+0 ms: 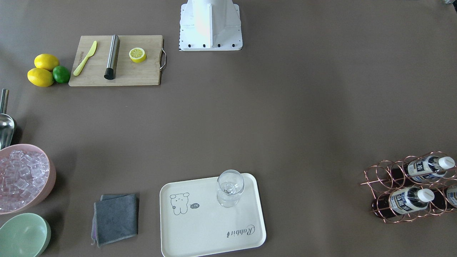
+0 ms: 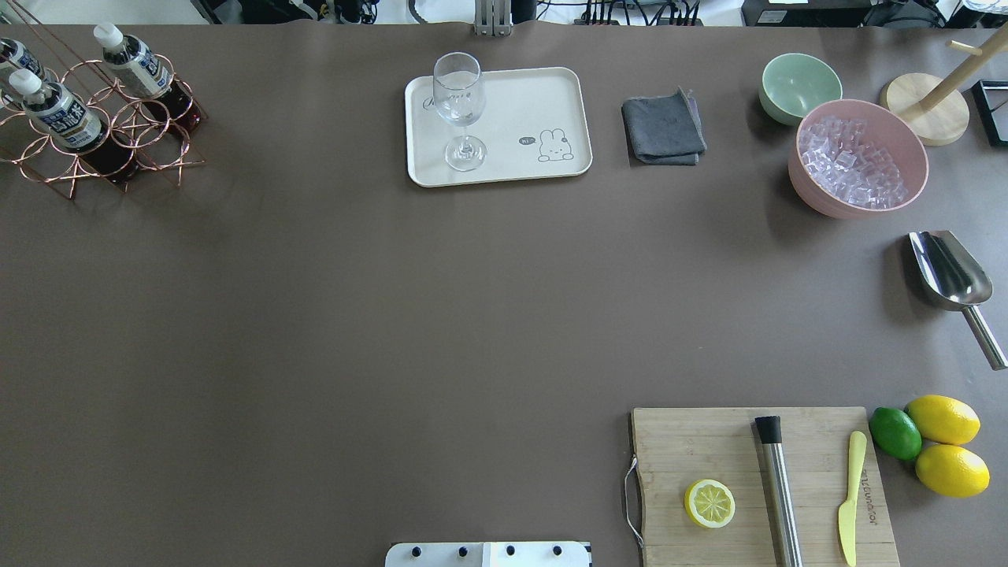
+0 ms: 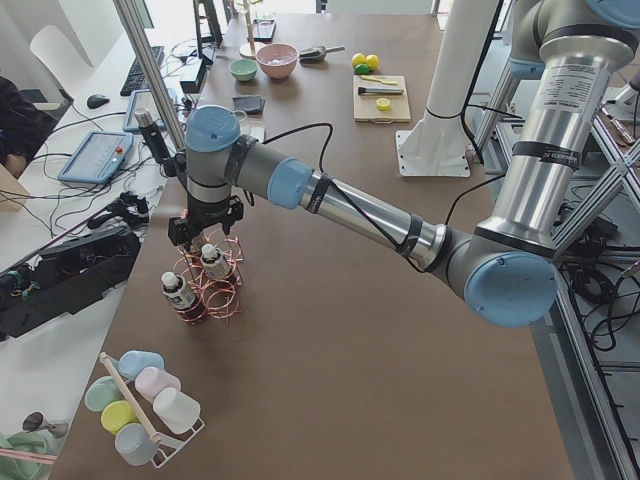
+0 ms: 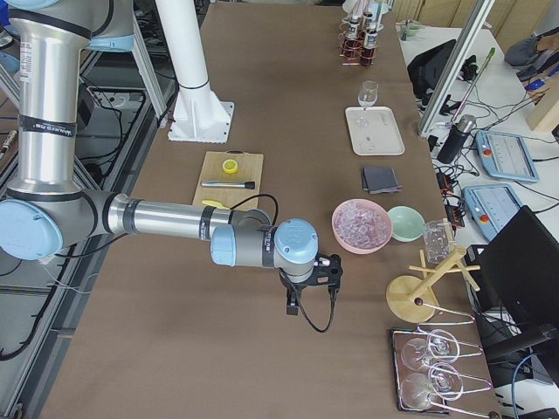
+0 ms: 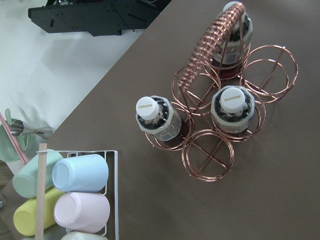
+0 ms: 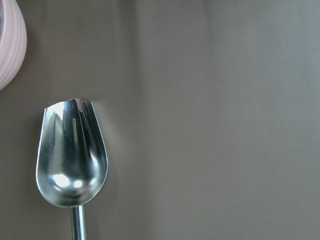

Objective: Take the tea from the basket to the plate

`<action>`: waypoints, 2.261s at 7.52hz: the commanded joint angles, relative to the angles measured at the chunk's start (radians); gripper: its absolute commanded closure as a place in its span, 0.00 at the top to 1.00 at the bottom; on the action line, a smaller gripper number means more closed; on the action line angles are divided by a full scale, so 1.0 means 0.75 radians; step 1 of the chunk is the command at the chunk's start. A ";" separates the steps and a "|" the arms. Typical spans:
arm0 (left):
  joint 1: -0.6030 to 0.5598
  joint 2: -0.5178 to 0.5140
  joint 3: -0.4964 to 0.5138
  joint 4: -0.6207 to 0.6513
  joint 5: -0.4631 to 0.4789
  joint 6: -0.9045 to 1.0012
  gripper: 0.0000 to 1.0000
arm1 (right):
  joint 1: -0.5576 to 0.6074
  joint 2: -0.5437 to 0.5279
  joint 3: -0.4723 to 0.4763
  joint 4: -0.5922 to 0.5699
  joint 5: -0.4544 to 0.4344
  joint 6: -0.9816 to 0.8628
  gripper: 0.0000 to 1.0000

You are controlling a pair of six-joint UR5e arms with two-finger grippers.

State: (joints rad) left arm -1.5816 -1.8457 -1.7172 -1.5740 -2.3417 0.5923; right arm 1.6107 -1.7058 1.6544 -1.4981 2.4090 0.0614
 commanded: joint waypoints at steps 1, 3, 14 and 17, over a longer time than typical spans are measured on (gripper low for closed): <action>0.118 -0.098 0.040 -0.010 -0.015 0.004 0.96 | 0.000 0.000 -0.001 -0.001 -0.003 0.000 1.00; 0.141 -0.144 0.113 -0.010 -0.013 0.002 0.96 | 0.000 0.000 -0.001 -0.001 -0.001 0.002 1.00; 0.160 -0.245 0.355 -0.225 0.071 -0.008 0.95 | 0.000 0.000 0.001 -0.001 0.007 0.004 1.00; 0.174 -0.272 0.357 -0.225 0.091 0.002 0.51 | 0.000 0.000 -0.001 -0.001 0.007 0.004 1.00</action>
State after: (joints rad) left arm -1.4535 -2.0418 -1.4511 -1.7426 -2.2776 0.5891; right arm 1.6107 -1.7058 1.6551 -1.4987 2.4145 0.0644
